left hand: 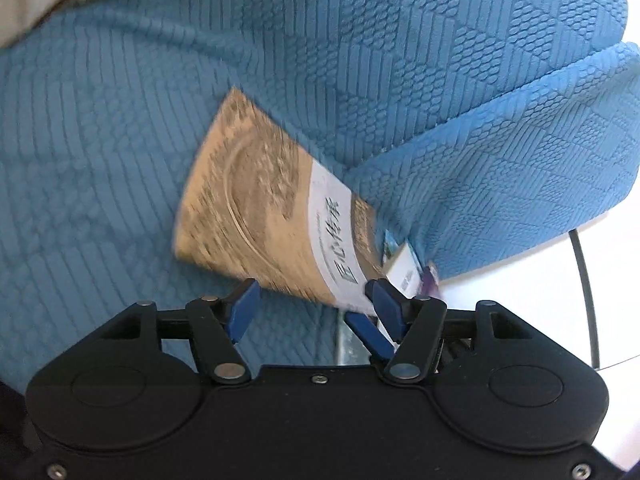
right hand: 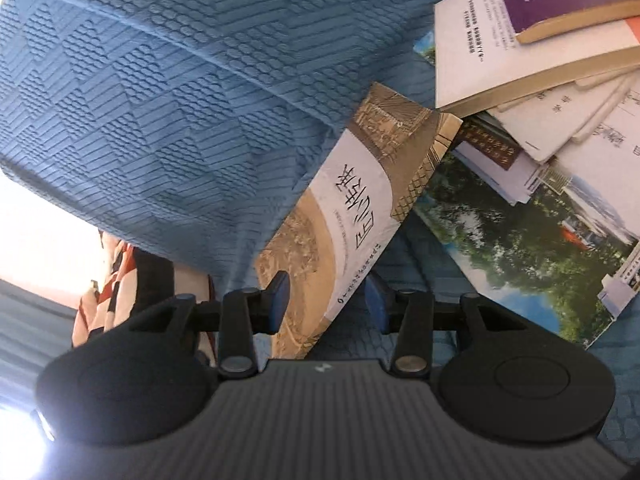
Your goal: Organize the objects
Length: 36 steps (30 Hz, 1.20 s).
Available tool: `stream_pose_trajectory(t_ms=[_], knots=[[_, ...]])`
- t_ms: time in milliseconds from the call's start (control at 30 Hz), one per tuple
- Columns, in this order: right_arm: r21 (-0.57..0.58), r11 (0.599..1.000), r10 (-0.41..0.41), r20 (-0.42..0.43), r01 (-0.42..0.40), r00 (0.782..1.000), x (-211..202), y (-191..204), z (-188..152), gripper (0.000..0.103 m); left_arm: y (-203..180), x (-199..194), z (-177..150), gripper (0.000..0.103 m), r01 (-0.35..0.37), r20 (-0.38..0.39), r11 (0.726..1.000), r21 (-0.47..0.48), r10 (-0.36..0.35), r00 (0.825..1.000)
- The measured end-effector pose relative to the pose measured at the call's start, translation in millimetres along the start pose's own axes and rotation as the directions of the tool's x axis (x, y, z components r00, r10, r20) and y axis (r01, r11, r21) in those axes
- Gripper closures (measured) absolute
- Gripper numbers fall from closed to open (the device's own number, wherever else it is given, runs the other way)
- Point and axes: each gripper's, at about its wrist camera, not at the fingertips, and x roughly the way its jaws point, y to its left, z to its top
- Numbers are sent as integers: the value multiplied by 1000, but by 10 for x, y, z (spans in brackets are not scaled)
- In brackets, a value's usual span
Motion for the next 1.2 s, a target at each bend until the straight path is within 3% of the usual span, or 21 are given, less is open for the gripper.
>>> stream_pose_trajectory(t_ms=[67,133,333,467,533,700,833,900,933,967,1033,1200], knots=[[32,999,6,0,-6,1000,-8,-16,14,84,-5,105,-42,43,21,-30,999,-44,-22,999],[61,998,13,-3,-13,1000,-2,-37,13,89,22,192,-74,44,29,-42,996,-86,-33,999],[34,999,27,-31,-26,999,39,-34,-42,95,78,319,-94,45,58,-4,979,-196,-60,998],[-16,995,100,-55,-101,993,5,57,-98,100,65,386,-100,47,5,25,980,-199,0,1000],[-68,994,81,-46,-84,996,-22,120,-109,100,95,449,-72,52,-17,26,977,-211,23,999],[-23,1000,12,-21,-12,1000,-99,-13,-92,99,170,507,-35,52,-52,25,977,-206,59,998],[16,997,-82,23,81,996,-214,-170,-36,96,149,509,-41,51,-58,12,983,-174,61,998],[73,994,-77,3,77,997,-237,-299,2,86,144,518,-64,50,-58,-3,984,-169,58,998],[96,993,-69,-15,70,998,-235,-339,25,74,140,523,-71,49,-55,-12,985,-166,54,998],[109,992,-69,-14,70,998,-248,-360,41,64,133,529,-79,48,-56,-19,985,-162,54,998],[103,991,-88,24,85,996,-289,-356,48,53,121,530,-101,47,-58,-32,986,-160,53,998],[121,985,-129,44,123,991,-276,-425,120,48,105,598,-161,46,-37,-72,986,-164,25,997]])
